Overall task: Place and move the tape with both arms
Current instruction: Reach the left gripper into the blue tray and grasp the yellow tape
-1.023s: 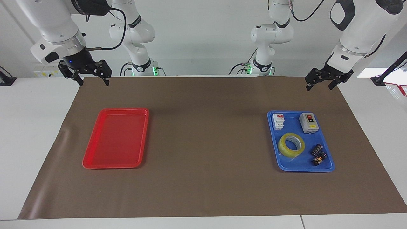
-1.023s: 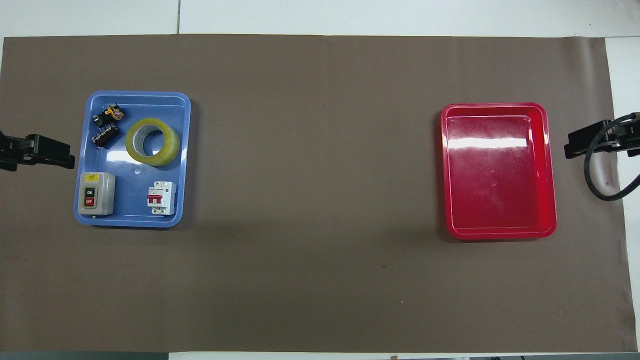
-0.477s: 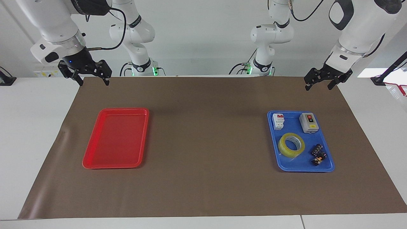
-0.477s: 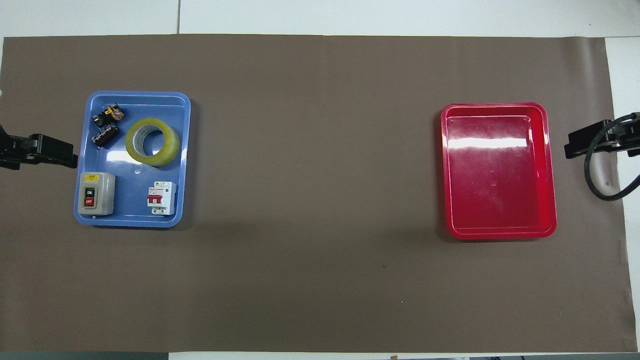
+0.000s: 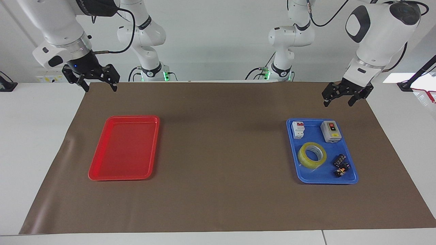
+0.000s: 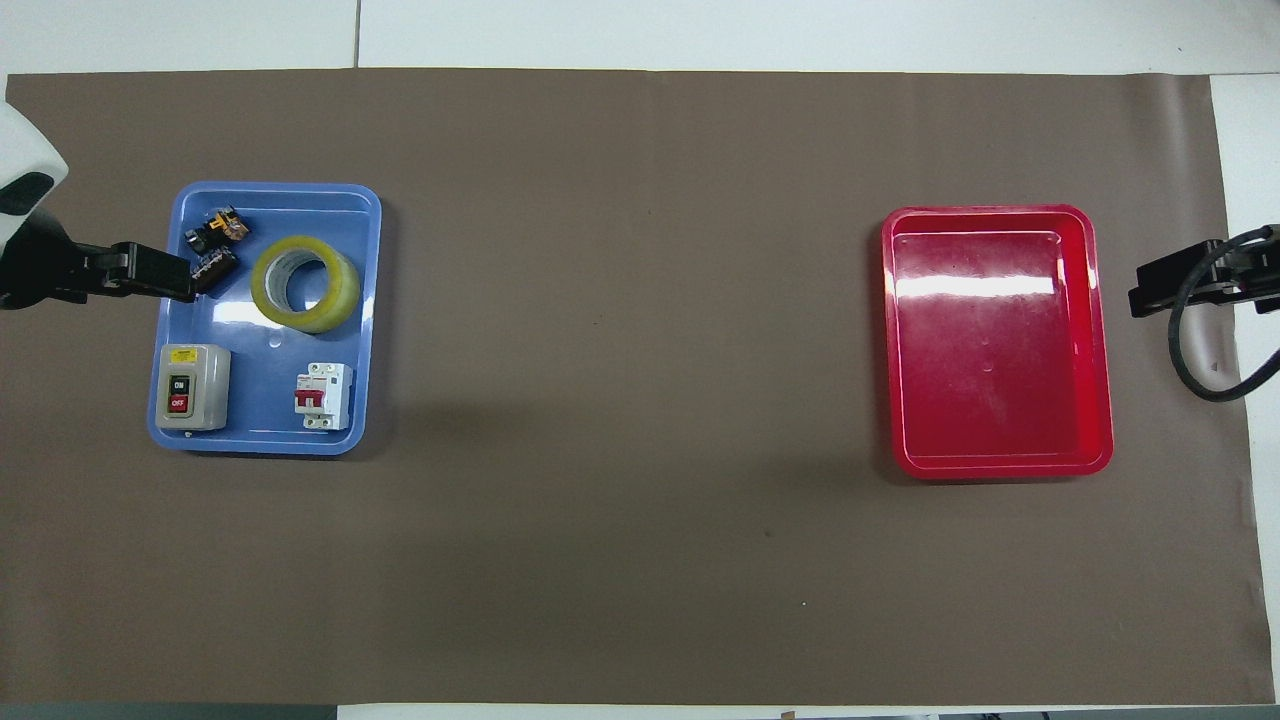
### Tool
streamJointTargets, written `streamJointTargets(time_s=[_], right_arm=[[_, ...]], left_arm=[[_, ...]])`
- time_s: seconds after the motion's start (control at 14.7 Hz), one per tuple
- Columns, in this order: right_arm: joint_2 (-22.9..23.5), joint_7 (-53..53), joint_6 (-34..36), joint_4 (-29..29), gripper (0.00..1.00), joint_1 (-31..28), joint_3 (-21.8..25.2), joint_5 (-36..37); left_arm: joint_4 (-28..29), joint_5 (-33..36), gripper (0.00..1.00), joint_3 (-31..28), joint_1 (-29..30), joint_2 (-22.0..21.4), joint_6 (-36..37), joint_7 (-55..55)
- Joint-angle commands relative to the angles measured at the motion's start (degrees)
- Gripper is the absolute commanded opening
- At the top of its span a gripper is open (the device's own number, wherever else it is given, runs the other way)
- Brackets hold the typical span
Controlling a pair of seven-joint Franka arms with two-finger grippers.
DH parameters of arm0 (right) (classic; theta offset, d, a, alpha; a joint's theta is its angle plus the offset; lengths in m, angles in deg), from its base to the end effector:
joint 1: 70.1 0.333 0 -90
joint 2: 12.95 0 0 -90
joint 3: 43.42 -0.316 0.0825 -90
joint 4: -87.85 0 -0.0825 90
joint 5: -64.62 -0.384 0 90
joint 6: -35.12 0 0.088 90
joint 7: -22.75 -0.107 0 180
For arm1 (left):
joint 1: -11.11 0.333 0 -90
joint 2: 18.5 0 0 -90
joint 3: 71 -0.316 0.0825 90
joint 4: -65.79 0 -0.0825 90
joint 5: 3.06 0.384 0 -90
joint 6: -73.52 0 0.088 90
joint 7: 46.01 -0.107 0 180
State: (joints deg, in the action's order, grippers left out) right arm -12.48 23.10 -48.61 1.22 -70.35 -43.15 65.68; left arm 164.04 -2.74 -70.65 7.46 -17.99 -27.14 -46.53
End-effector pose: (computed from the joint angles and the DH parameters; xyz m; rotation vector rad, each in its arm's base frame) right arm 0.5459 -0.0071 0.6382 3.1222 -0.0069 -0.0921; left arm 0.5675 -0.0392 0.5673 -3.1342 0.1252 -0.0522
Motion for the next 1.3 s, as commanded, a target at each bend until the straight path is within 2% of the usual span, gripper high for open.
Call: streamJointTargets(time_s=[0.0,0.2,0.68,1.02,1.23], right_arm=[[-0.38,1.06,-0.3,-0.29,1.0,-0.46,-0.09,-0.53],[-0.38,1.06,-0.3,-0.29,1.0,-0.54,-0.09,-0.53],[-0.38,1.06,-0.3,-0.29,1.0,-0.72,-0.09,-0.53],[-0.38,1.14,-0.3,-0.29,1.0,-0.72,-0.09,-0.53],[-0.38,1.14,-0.3,-0.29,1.0,-0.72,-0.09,-0.53]], left_arm=[[2.03,-0.4,1.0,-0.17,0.22,2.29,-5.32,-0.71],[4.4,-0.4,1.0,-0.26,0.57,5.81,-11.2,-0.8],[14.16,-0.4,1.0,-0.26,1.97,12.58,-30.72,-1.15],[14.43,-0.4,1.0,-0.26,2.59,17.06,-34.42,-2.21],[14.52,-0.4,1.0,-0.26,2.59,17.95,-35.22,-2.21]])
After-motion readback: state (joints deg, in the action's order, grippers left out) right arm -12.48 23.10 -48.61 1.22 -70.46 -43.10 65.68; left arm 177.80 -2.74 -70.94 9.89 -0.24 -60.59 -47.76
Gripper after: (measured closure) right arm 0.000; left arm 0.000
